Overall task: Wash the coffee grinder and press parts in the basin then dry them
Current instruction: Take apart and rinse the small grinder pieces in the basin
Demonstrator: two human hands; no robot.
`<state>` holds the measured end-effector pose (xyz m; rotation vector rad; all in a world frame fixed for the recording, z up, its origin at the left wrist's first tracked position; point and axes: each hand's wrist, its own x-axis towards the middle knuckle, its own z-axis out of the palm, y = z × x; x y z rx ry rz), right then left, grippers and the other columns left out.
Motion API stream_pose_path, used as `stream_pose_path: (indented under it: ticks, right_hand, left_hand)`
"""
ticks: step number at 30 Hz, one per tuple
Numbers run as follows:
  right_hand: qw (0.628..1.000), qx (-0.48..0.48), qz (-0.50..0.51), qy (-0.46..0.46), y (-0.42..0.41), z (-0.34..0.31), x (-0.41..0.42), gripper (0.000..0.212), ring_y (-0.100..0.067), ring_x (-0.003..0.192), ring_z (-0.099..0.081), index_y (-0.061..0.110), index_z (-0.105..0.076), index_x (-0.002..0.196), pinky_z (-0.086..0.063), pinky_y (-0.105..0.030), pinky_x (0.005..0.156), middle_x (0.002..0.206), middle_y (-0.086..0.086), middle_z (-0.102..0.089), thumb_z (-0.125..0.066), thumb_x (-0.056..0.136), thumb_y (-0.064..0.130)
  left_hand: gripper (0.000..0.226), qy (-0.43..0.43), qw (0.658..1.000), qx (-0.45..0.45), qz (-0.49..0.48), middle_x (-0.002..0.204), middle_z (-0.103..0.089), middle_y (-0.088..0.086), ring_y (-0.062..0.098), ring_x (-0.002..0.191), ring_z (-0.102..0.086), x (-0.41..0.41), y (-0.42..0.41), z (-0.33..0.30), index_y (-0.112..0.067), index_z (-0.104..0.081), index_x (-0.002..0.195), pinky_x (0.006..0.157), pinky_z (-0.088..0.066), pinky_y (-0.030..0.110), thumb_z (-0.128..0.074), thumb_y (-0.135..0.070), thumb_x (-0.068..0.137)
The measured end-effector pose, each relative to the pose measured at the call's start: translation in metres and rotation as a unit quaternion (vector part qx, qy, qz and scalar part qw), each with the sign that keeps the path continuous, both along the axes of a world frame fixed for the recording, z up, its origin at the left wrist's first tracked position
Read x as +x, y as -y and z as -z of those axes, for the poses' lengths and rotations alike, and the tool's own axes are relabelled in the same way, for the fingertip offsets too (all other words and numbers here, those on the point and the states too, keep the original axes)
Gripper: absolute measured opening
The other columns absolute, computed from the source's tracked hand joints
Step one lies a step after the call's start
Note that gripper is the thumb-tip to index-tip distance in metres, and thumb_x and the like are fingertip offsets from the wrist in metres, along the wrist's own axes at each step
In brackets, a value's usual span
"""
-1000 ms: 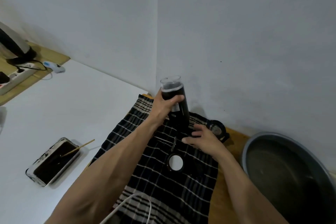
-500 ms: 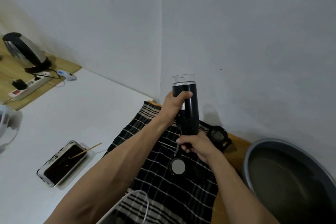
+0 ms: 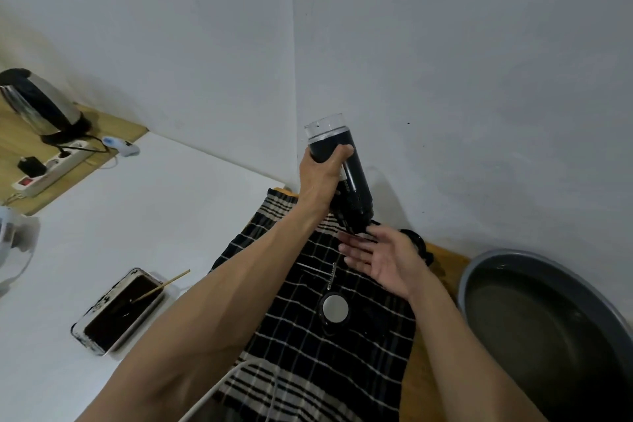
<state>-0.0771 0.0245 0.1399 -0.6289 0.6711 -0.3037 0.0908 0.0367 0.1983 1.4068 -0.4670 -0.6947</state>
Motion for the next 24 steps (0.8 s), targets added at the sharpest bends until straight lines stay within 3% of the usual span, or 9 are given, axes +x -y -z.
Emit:
stream_pose_path:
  ticks: [3,6,9,12,14,16,18,21,24]
  right_hand:
    - [0.993,0.079,0.072,0.052,-0.001,0.008,-0.006,0.042,-0.028,0.097,-0.072,0.005,-0.056,0.133,-0.063,-0.032,0.077,0.128,-0.030,-0.065,-0.052,0.105,0.036]
    - [0.990,0.064,0.112,0.062,-0.003,0.012,0.001,0.045,-0.027,0.105,-0.072,-0.001,-0.056,0.138,-0.063,-0.028,0.080,0.132,-0.031,-0.062,-0.059,0.100,0.023]
    - [0.985,0.044,0.132,0.101,-0.003,0.015,0.005,0.054,-0.034,0.123,-0.064,0.001,-0.050,0.144,-0.057,-0.037,0.098,0.137,-0.025,-0.061,-0.059,0.091,0.000]
    - [0.983,0.057,0.129,0.114,-0.003,0.015,0.006,0.051,-0.044,0.126,-0.060,0.006,-0.052,0.143,-0.049,-0.054,0.107,0.138,-0.029,-0.058,-0.058,0.092,0.005]
    - [0.981,0.105,0.130,0.094,-0.003,0.013,0.008,0.043,-0.048,0.122,-0.061,0.008,-0.055,0.138,-0.051,-0.057,0.103,0.136,-0.033,-0.056,-0.058,0.099,0.023]
    - [0.986,0.104,0.120,0.057,-0.004,0.011,0.009,0.046,-0.038,0.113,-0.069,0.008,-0.055,0.137,-0.060,-0.045,0.090,0.131,-0.031,-0.061,-0.056,0.101,0.037]
    - [0.988,0.082,0.120,0.049,-0.005,0.010,0.012,0.050,-0.030,0.102,-0.072,0.003,-0.057,0.136,-0.063,-0.034,0.078,0.127,-0.029,-0.064,-0.062,0.095,0.030]
    - [0.982,0.091,0.135,0.094,-0.004,0.016,0.008,0.047,-0.041,0.120,-0.064,-0.001,-0.054,0.138,-0.059,-0.043,0.092,0.136,-0.034,-0.057,-0.060,0.092,0.010]
    - [0.975,0.133,0.135,0.111,-0.005,0.016,0.006,0.044,-0.049,0.124,-0.059,0.004,-0.051,0.139,-0.054,-0.052,0.100,0.139,-0.037,-0.052,-0.054,0.099,0.020]
  left_hand:
    - [0.069,0.003,1.000,0.001,0.012,0.107,-0.072,0.006,0.025,0.097,-0.071,-0.002,0.001,-0.005,-0.017,-0.065,0.114,0.079,-0.059,0.040,-0.074,-0.057,0.059]
    - [0.065,0.021,0.999,0.001,0.024,0.108,-0.072,0.005,0.022,0.099,-0.070,-0.004,0.003,-0.004,-0.015,-0.064,0.116,0.079,-0.056,0.033,-0.077,-0.051,0.064]
    - [0.058,0.017,1.000,0.000,0.020,0.109,-0.070,0.004,0.020,0.099,-0.069,-0.003,0.002,-0.002,-0.015,-0.063,0.117,0.075,-0.052,0.029,-0.077,-0.046,0.071]
    - [0.046,0.019,1.000,0.005,0.011,0.110,-0.069,0.004,0.017,0.096,-0.067,-0.002,0.002,-0.001,-0.014,-0.062,0.119,0.072,-0.049,0.025,-0.079,-0.035,0.081]
    - [0.044,0.021,1.000,0.011,0.012,0.109,-0.069,0.005,0.016,0.093,-0.066,-0.001,0.002,-0.001,-0.013,-0.061,0.119,0.068,-0.048,0.024,-0.078,-0.032,0.084]
    - [0.044,0.023,0.999,0.018,0.014,0.108,-0.068,0.004,0.016,0.092,-0.066,-0.001,0.001,-0.002,-0.014,-0.060,0.120,0.065,-0.049,0.025,-0.078,-0.033,0.085]
    - [0.046,0.025,0.999,0.018,0.015,0.108,-0.068,0.003,0.018,0.094,-0.067,-0.001,0.002,-0.002,-0.014,-0.059,0.120,0.068,-0.052,0.028,-0.078,-0.034,0.084]
    - [0.046,0.026,0.999,0.019,0.015,0.108,-0.069,0.004,0.018,0.095,-0.068,-0.003,0.002,-0.001,-0.014,-0.060,0.119,0.070,-0.053,0.028,-0.079,-0.033,0.082]
    - [0.044,0.025,0.999,0.020,0.017,0.107,-0.068,0.003,0.018,0.092,-0.068,-0.004,0.003,0.000,-0.014,-0.059,0.119,0.066,-0.051,0.027,-0.079,-0.032,0.083]
